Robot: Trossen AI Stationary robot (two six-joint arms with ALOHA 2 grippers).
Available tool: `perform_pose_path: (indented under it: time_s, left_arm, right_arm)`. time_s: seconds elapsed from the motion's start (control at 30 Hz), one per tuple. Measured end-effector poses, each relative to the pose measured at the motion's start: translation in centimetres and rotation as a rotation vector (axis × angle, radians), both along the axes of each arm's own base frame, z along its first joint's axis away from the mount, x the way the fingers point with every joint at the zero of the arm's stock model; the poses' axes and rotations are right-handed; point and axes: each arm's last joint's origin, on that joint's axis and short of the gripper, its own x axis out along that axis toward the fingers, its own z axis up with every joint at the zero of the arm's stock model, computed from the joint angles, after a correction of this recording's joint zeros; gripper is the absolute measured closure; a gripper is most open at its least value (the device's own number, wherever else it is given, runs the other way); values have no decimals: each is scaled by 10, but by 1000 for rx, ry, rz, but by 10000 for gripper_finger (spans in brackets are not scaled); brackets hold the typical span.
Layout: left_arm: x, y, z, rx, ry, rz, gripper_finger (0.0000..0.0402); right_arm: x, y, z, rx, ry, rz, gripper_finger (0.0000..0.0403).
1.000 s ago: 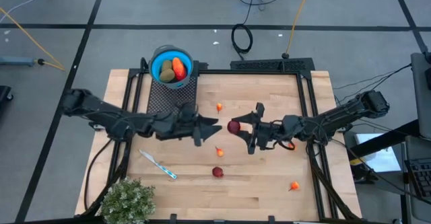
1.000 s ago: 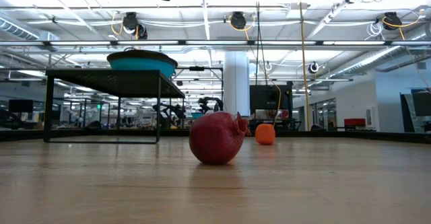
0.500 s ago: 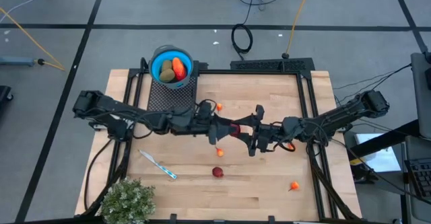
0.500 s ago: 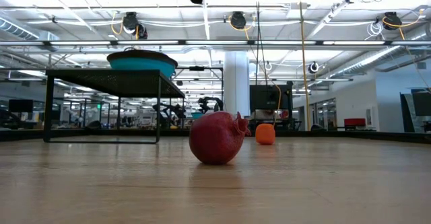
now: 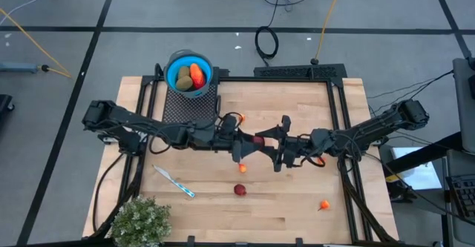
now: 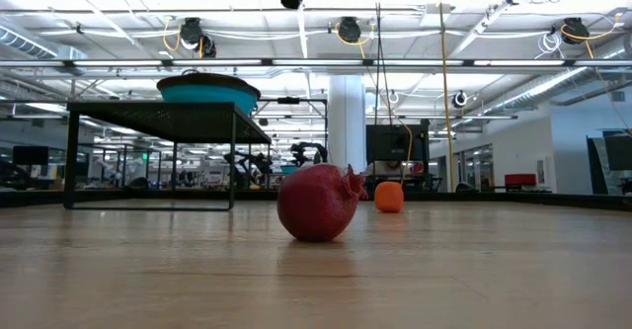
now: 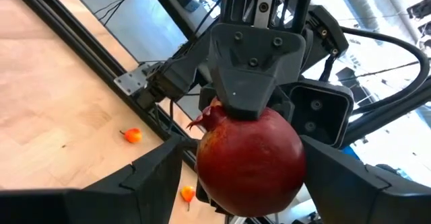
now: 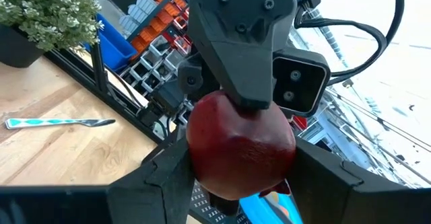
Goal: Pick & Place Fruit
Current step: Put the pomegranate into the blue strainer bowl on the shelf
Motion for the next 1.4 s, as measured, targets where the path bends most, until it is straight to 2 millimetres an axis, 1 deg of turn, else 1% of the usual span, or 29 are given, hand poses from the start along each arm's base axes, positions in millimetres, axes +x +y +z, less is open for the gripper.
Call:
perform_pose_path:
  time_s: [0.1, 0.3, 0.37, 0.5, 0.6, 0.83, 1.07, 1.3, 1.4]
  left_arm:
    - [0, 1, 0, -1, 1, 1, 138]
    - [0, 1, 0, -1, 3, -15, 217]
    - [0, 1, 0, -1, 4, -15, 233]
    - [0, 1, 0, -2, 4, -16, 233]
    - [0, 1, 0, -4, 4, -16, 220]
    - [0, 2, -2, 3, 17, -14, 208]
    - [0, 5, -2, 6, 16, -8, 206]
    - [-1, 11, -2, 15, 39, 8, 205]
    - [-2, 14, 0, 30, 31, 18, 205]
  right_arm:
    - [0, 0, 0, 0, 2, -1, 204]
    - [0, 0, -1, 5, 6, -3, 204]
    - [0, 0, -1, 5, 5, -2, 203]
    - [0, 0, -1, 6, 4, -1, 203]
    - [0, 0, -1, 8, 4, -4, 197]
    - [-2, 5, -5, 104, 42, -88, 157]
    - [-8, 15, -11, 88, 94, -175, 123]
    - [-21, 22, -13, 64, 155, -312, 111]
    - [-30, 18, -13, 130, 187, -348, 119]
